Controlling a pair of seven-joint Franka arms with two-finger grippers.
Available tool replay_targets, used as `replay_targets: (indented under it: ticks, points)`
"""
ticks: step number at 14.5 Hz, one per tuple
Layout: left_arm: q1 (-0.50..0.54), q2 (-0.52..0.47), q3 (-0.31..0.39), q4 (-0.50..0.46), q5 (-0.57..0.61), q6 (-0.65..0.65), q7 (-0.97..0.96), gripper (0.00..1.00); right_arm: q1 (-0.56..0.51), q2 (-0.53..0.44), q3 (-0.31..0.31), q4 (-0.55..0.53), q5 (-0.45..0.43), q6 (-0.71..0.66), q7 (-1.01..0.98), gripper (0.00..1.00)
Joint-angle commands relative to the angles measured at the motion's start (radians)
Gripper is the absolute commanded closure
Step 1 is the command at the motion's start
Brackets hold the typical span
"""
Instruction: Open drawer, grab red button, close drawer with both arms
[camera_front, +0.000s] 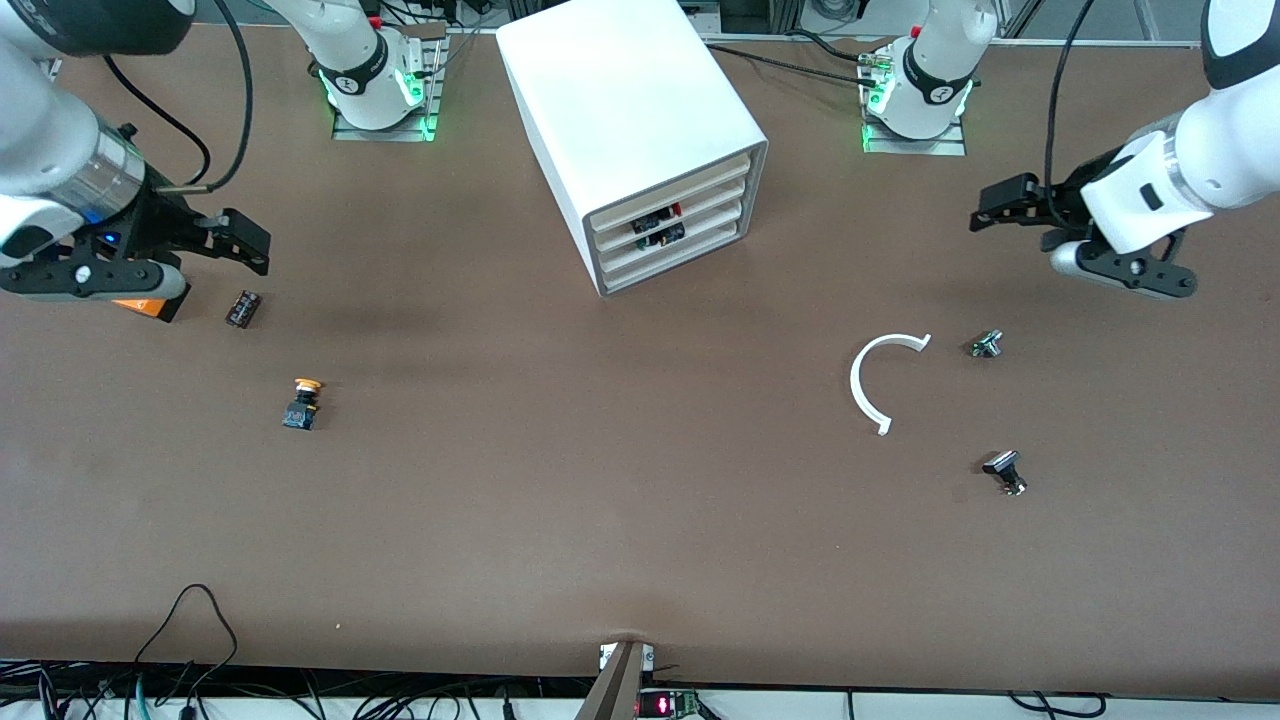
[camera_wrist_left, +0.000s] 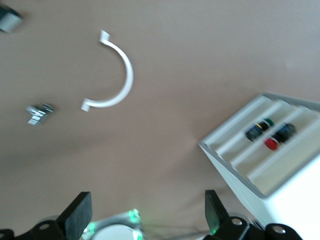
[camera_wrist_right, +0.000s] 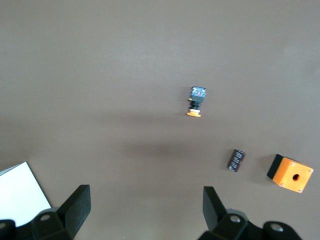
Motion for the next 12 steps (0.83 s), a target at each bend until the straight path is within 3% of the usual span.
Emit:
replay_targets:
  ticks: [1,5,6,9,12]
  points:
    - [0.003,0.069,-0.009,0.035,-0.146,-0.107,0.020,0.01,0.052,0.039,0.000,0.014,0.020,0.043,0.158,0.01]
    - [0.009,0.227,-0.010,0.028,-0.439,-0.149,0.023,0.01,0.156,0.119,0.000,0.046,0.020,0.075,0.415,0.01]
    - [0.003,0.256,-0.010,0.028,-0.467,-0.140,0.027,0.01,0.186,0.136,0.000,0.056,0.018,0.075,0.500,0.01]
    - [-0.014,0.286,-0.076,-0.039,-0.522,-0.002,0.204,0.01,0.256,0.195,0.000,0.102,0.018,0.080,0.663,0.01]
    - [-0.014,0.281,-0.146,-0.217,-0.695,0.210,0.420,0.02,0.311,0.292,0.000,0.216,0.046,0.048,0.794,0.01]
